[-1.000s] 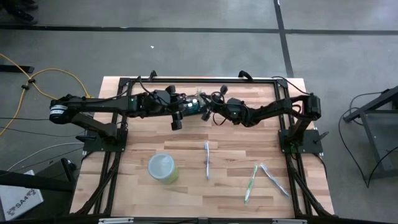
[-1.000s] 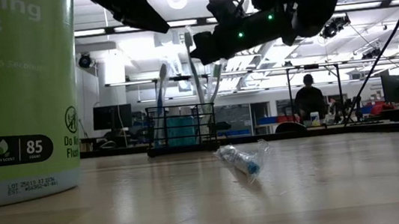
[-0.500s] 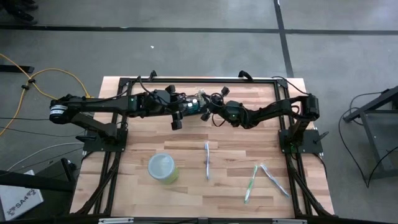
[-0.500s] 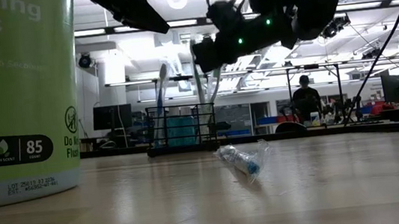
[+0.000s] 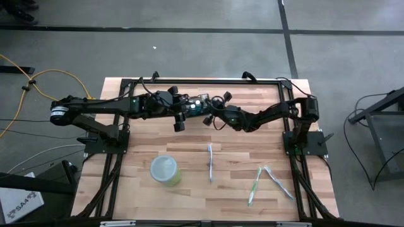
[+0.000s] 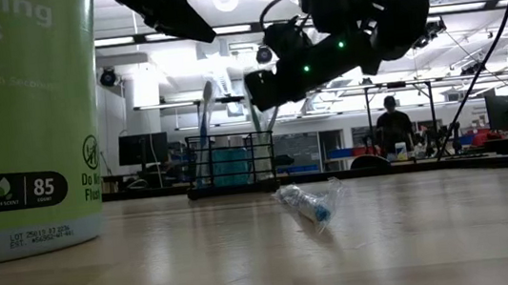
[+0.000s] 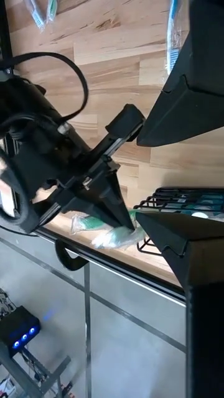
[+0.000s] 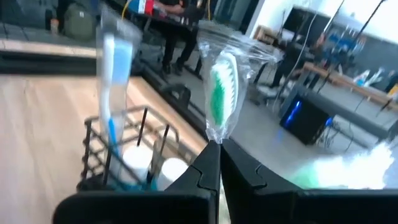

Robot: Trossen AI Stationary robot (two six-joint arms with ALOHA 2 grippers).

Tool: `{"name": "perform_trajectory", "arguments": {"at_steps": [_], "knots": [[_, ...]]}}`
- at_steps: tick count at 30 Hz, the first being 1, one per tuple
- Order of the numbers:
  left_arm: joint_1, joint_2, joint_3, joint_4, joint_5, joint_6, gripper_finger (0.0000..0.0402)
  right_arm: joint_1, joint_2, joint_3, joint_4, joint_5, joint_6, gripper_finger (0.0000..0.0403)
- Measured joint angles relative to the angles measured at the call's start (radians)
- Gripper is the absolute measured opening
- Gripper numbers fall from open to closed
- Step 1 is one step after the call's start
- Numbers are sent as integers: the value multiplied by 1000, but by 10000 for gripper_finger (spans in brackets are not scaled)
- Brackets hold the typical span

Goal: Pick & Place toothbrushing station
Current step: Put the top green toothbrush into the black mesh mesh organizer

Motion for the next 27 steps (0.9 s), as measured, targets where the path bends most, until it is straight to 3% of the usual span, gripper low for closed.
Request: {"name": "perform_trajectory", "arguments": {"at_steps": [27], "knots": [[0, 0, 0, 0, 0, 0, 173, -2, 0, 0, -17, -58, 92, 5]]}}
